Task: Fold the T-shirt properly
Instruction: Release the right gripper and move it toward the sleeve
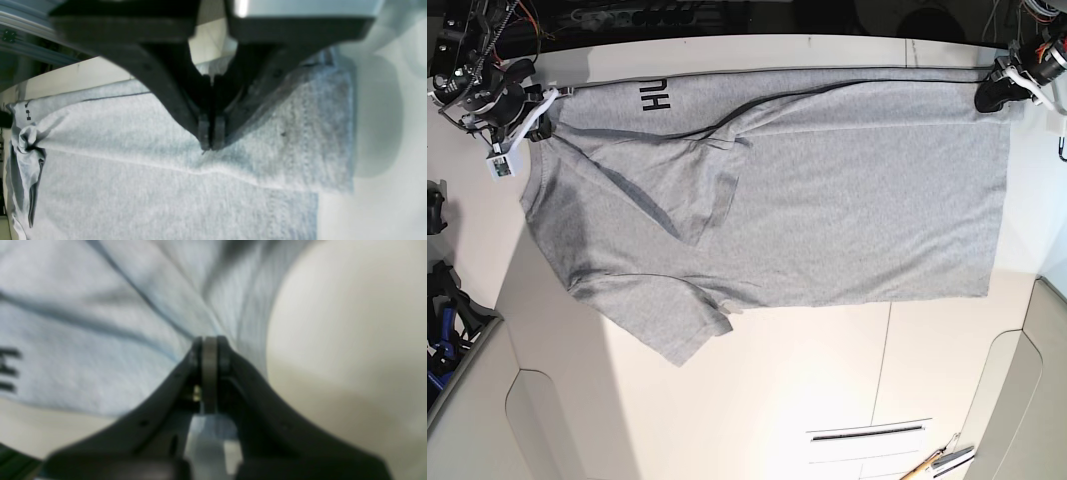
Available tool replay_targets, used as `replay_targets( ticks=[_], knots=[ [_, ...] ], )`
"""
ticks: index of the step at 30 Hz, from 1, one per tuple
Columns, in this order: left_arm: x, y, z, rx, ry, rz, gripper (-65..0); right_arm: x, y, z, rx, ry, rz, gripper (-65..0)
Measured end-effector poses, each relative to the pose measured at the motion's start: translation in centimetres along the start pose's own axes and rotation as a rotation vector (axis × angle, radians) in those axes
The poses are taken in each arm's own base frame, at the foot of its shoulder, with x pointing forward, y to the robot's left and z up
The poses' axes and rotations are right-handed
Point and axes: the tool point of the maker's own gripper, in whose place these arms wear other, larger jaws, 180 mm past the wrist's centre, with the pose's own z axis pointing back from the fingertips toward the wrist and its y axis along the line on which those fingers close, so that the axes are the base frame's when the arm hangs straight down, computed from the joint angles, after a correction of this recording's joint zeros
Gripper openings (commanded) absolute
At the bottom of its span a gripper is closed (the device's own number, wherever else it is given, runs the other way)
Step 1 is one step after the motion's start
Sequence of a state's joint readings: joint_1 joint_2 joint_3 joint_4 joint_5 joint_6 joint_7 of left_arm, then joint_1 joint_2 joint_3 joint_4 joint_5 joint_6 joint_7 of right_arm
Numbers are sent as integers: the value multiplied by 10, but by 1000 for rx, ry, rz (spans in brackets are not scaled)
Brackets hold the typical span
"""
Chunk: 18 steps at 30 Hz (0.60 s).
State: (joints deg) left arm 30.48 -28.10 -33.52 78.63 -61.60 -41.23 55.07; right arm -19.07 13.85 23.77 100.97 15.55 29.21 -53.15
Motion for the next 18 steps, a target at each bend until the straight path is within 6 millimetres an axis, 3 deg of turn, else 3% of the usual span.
replay_targets(
  ticks=[10, 18],
  knots=[
    [-3, 0, 1, -4, 19, 4, -650, -34, 7, 7, 19, 47, -17, -650],
    [-4, 0, 2, -3, 20, 7, -650, -41, -4, 15, -14, 70, -28, -650]
  ],
)
